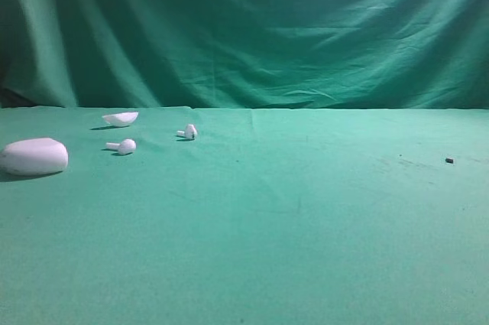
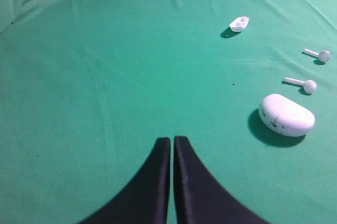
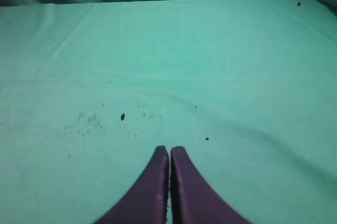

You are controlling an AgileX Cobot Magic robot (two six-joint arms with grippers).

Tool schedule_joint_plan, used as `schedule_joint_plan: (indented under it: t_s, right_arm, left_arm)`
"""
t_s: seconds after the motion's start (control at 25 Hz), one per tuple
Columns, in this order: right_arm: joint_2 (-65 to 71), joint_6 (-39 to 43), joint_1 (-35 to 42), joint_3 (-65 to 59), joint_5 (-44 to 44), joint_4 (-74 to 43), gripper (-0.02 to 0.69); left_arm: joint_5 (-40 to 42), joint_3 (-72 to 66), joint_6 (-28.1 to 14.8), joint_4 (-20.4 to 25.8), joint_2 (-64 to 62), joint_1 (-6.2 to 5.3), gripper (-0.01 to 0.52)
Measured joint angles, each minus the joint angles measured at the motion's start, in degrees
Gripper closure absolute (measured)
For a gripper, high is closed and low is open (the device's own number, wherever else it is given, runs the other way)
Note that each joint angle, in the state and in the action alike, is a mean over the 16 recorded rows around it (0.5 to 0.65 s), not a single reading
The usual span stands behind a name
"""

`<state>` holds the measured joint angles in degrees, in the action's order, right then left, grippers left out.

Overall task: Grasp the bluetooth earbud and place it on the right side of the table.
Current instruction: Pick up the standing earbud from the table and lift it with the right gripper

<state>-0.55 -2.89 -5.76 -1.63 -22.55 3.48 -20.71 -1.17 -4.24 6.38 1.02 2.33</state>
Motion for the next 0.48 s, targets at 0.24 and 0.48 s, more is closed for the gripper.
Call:
schedule_joint_plan:
  t_s: [0.24,0.48]
  right_arm:
    - [0.0,0.0,0.0,0.0,0.0,0.0,0.665]
    - [0.0,0.0,0.0,0.0,0.0,0.0,0.665]
  left_arm:
    - [0.0,0.0,0.0,0.0,0.0,0.00,0.514]
    - [0.0,0.0,0.0,0.0,0.0,0.00,0.514]
